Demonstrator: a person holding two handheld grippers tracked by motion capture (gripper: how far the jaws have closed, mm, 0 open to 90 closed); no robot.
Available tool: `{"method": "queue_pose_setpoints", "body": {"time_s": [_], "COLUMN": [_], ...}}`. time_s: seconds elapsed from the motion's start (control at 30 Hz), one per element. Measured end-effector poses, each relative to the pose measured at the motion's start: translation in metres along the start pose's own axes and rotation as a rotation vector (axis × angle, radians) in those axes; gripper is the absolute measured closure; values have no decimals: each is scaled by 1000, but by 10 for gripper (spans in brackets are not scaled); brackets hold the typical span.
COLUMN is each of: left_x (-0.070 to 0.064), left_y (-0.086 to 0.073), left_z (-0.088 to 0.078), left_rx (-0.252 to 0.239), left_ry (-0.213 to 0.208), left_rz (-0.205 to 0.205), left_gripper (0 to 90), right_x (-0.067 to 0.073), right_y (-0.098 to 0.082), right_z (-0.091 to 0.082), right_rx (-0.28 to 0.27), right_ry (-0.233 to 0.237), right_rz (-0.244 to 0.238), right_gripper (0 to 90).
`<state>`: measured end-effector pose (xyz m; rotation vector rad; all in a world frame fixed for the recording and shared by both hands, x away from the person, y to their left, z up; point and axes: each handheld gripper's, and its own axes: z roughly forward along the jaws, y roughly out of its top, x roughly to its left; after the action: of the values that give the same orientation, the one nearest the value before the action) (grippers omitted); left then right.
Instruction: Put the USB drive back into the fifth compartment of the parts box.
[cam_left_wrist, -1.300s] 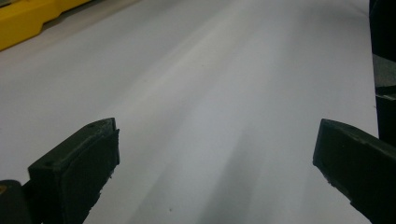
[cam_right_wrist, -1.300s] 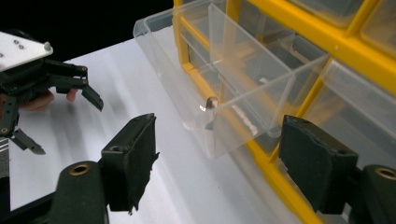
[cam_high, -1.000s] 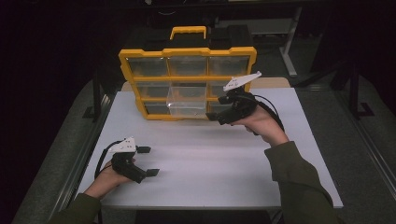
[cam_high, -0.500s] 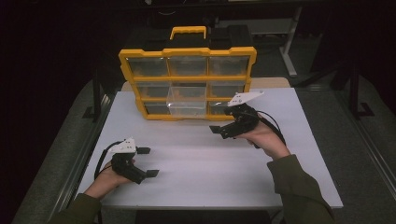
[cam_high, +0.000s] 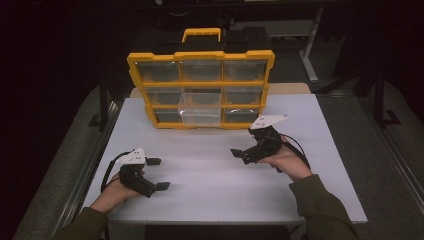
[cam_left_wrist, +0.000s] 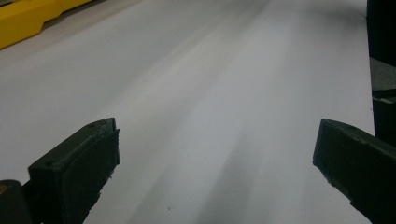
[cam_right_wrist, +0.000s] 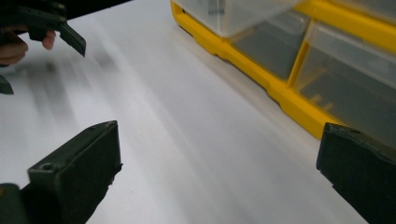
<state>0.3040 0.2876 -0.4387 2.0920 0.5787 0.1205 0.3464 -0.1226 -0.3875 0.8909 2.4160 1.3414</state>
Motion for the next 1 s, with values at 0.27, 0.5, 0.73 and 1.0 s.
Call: {"method": "queue_pose_setpoints", "body": {"time_s": [0.27, 0.5, 0.73, 1.0], "left_x": [-1, -2, -3, -4], "left_y": [-1, -1, -2, -3], "left_z": [-2, -2, -2, -2], "left_rx": [-3, -6, -5, -4], "left_ry": [5, 4, 3, 3], "left_rz": [0, 4, 3, 2], "left_gripper": [0, 0, 0, 0], "right_x": [1, -2, -1, 1], "right_y": [-31, -48, -62, -81], "right_z": [-6, -12, -16, -23], "right_rx": [1, -20, -14, -25], "right_ry": [-21, -47, -56, -51], "right_rz": [6, 34, 50, 60], "right_gripper": [0, 0, 0, 0]}}
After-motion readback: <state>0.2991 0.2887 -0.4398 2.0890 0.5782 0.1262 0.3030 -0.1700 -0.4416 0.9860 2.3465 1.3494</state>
